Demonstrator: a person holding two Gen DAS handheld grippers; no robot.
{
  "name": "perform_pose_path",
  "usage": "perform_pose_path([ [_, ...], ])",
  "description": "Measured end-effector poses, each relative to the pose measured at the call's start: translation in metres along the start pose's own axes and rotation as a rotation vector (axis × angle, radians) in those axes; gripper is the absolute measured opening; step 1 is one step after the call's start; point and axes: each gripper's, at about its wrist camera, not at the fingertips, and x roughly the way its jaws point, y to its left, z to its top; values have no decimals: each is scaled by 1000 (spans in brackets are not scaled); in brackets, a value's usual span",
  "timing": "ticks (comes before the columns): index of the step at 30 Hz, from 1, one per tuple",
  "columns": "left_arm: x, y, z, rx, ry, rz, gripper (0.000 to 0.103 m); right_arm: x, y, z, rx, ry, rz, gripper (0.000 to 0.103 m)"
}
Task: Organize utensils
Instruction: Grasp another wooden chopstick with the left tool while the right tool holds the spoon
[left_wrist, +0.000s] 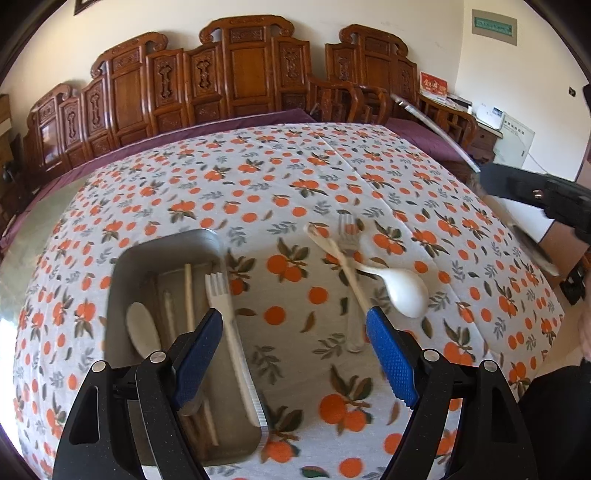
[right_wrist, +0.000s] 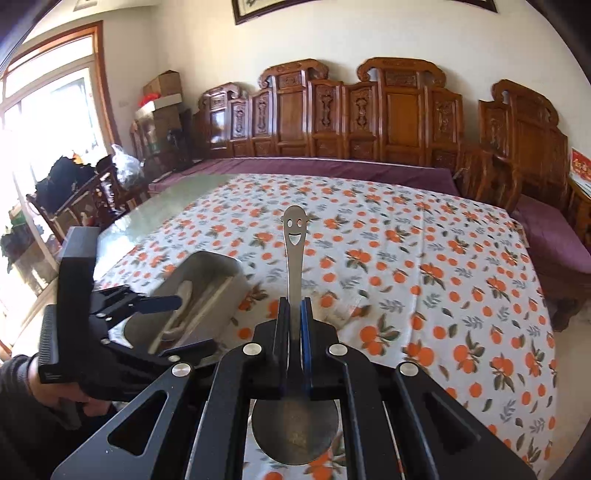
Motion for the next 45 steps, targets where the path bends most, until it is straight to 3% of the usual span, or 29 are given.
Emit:
perform_pose_path([
  [9, 28, -29, 2, 20, 72, -19, 56, 31, -30, -32, 40, 76, -56, 7],
  [16, 57, -34, 0, 46, 175, 49, 34, 46, -42, -46, 75, 107, -43, 7],
  [28, 89, -40, -4, 102, 323, 119, 19, 48, -41, -41, 87, 93, 0, 8],
  [31, 90, -39, -3, 86, 339, 122, 18, 49, -42, -42, 92, 95, 3, 8],
  [33, 90, -40, -3, 80, 344, 107, 9, 50, -42, -42, 94, 95, 4, 8],
  [37, 86, -41, -6, 74, 344, 101, 4, 50, -42, -44, 99, 96, 8, 8],
  [45, 59, -27, -5, 35, 292, 82, 4, 49, -27, -46, 75, 102, 15, 8],
])
